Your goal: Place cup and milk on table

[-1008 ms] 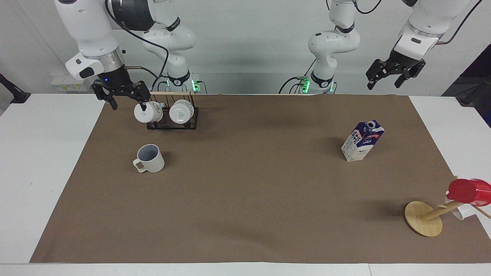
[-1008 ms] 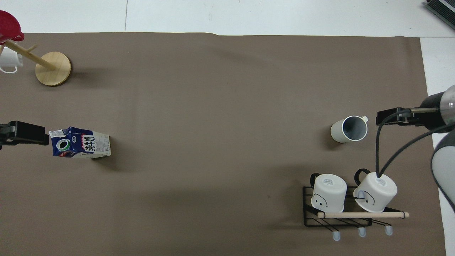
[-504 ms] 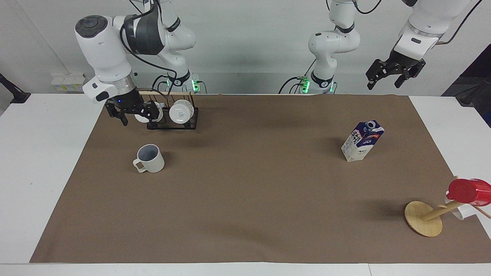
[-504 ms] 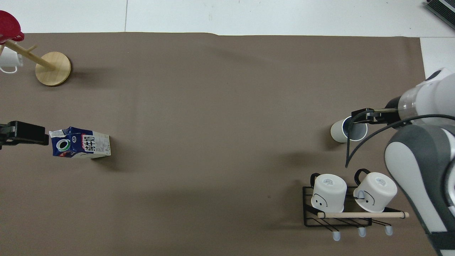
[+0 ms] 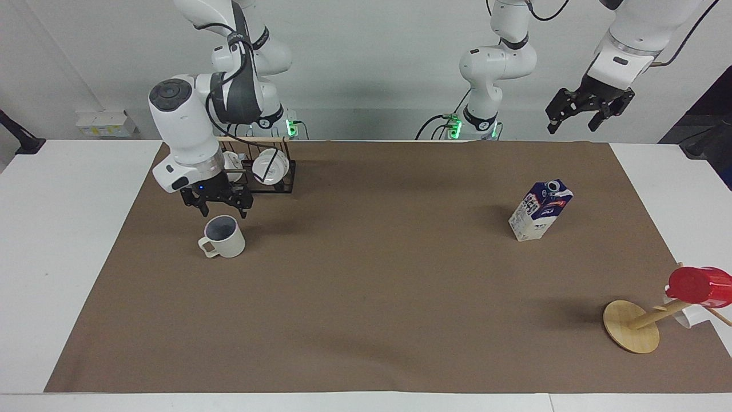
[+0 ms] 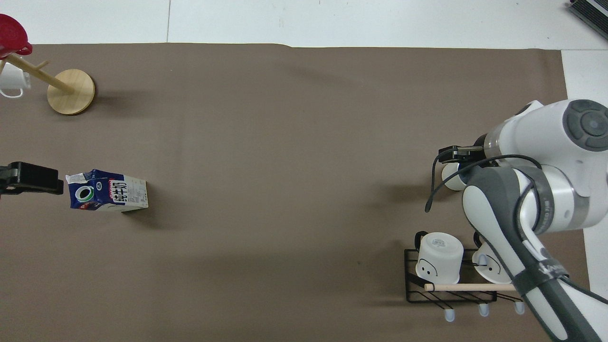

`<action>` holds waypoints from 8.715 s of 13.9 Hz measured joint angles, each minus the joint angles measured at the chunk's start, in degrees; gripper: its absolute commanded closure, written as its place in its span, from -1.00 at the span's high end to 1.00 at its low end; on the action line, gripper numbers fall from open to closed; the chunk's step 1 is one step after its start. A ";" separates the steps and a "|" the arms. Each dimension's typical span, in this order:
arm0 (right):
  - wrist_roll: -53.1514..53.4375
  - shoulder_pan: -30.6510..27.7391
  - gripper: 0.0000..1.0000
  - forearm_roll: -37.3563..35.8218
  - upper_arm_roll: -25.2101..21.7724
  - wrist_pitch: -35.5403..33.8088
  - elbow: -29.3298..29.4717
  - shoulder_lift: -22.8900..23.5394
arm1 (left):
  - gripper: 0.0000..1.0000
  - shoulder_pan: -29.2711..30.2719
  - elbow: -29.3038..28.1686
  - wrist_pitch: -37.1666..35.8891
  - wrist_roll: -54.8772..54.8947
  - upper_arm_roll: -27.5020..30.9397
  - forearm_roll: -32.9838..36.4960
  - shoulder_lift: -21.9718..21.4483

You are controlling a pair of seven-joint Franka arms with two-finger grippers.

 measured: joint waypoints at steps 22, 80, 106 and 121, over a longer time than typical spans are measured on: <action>9.44 -1.34 -0.71 0.16 -0.26 8.87 -4.38 5.71 | 1.00 0.00 -0.04 0.06 0.01 0.35 0.00 -0.17; 49.52 28.69 -1.00 -2.39 1.27 -0.65 18.11 13.44 | 1.00 0.63 -0.10 0.51 0.02 0.60 0.00 -0.25; 55.95 31.18 1.00 -4.72 1.11 10.64 18.24 20.90 | 1.00 0.79 -0.20 0.45 0.02 0.66 0.00 -0.25; 38.13 23.37 1.00 -1.34 0.31 -10.93 22.25 4.69 | 1.00 1.33 -19.16 18.83 0.92 0.78 0.00 -0.93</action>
